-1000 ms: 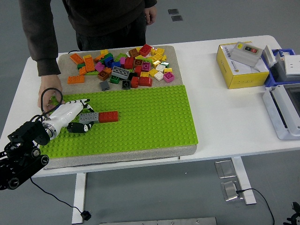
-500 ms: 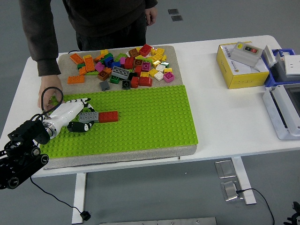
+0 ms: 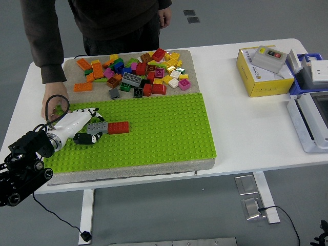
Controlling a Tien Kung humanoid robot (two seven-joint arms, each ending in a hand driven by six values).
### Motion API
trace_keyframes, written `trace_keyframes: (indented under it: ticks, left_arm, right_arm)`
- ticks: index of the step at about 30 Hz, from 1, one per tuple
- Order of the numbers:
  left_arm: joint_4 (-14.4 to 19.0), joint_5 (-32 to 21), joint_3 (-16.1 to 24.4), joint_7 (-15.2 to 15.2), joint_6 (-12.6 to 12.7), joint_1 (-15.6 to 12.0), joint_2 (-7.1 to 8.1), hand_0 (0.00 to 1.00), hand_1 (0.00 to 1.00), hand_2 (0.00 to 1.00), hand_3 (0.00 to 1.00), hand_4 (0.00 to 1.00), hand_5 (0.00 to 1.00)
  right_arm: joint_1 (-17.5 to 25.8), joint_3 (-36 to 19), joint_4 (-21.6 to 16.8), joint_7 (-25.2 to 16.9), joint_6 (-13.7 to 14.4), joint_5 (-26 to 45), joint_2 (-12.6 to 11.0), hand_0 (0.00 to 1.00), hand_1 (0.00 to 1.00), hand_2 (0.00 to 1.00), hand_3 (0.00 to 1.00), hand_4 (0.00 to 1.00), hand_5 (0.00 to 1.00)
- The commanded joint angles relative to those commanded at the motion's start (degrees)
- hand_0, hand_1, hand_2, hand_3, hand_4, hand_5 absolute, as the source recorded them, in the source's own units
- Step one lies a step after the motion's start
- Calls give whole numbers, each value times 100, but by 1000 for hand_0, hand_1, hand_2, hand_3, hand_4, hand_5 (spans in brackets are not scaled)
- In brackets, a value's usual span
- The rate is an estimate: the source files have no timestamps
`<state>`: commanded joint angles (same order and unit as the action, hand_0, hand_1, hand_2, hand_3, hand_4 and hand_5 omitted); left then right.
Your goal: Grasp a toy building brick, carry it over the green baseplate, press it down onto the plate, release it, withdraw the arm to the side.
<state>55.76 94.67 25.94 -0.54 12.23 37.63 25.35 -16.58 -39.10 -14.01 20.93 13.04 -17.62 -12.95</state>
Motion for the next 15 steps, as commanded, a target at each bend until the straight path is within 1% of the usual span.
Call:
trace_keyframes:
  ticks: [10, 15]
  left_arm:
    - [43, 85, 11, -9, -7, 11, 12, 998, 998, 998, 770, 637, 253]
    - [205, 177, 19, -152, -134, 23, 123, 998, 998, 998, 770, 637, 253]
  right_arm:
    - [-2, -14, 0, 9, 0, -17, -8, 639, 616, 656, 748, 569, 998]
    - [3, -41, -2, 23, 4, -40, -22, 639, 616, 656, 748, 569, 998]
